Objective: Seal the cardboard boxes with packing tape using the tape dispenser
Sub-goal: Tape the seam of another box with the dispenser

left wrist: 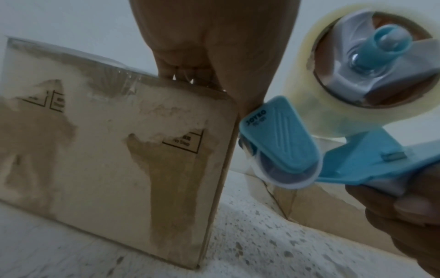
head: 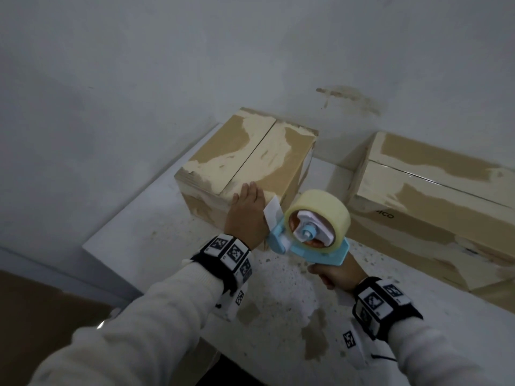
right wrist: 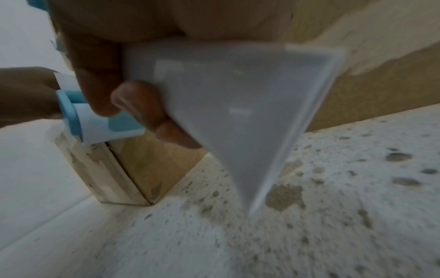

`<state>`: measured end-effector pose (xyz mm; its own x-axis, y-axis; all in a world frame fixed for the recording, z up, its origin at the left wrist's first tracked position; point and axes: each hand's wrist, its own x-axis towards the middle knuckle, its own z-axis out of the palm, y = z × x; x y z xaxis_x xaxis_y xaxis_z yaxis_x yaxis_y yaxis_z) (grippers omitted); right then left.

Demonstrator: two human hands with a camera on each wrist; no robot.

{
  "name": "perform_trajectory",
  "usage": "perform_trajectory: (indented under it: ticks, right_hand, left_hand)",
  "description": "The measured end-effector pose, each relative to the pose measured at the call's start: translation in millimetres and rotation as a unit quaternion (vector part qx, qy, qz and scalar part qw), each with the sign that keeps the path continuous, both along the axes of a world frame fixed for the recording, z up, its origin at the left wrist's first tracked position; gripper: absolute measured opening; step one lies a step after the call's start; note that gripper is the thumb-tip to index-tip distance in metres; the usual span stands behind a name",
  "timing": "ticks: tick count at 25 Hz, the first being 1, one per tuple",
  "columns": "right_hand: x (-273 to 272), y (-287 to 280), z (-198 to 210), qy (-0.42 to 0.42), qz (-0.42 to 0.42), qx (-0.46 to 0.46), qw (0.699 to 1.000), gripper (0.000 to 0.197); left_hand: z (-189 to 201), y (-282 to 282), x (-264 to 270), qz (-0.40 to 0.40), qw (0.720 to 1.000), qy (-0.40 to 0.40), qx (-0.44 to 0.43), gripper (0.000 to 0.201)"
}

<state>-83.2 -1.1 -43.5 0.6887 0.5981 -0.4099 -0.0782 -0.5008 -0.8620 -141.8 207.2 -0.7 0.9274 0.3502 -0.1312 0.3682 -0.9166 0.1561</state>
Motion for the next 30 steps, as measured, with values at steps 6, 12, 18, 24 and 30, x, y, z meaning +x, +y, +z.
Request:
perform_trajectory:
  ticks: [6,12,18,24,30]
  right_hand:
    - [1.4,-15.8,3.6,-0.002,-0.048,0.024,0.999,0.036]
    - [7.7,-31.3,29.3,-0.086,-0.059,0.044,0.994,0.037]
    - [2.6,-21.2,48.5,-0.118,-0.067,0.042,0.990,0.030]
    - [-7.3,-15.7,60.1,-0.123,-0.104,0.061,0.985,0.025]
    - [-4.3,1.9,66.2,-0.138,-0.128,0.047,0.981,0.025]
  left_hand:
    - [5.6,3.3,0.6,-0.011,1.000,-0.008,0.004,0.082]
    - [9.6,15.8,-12.2,-0.043,0.998,0.020,0.037,0.080]
    - [17.9,48.9,-39.6,-0.026,0.994,0.042,0.102,0.094]
    - [29.0,76.1,-64.3,-0.018,0.987,0.095,0.127,0.087]
    - [28.3,47.8,-19.6,-0.124,0.979,0.103,0.124,0.091]
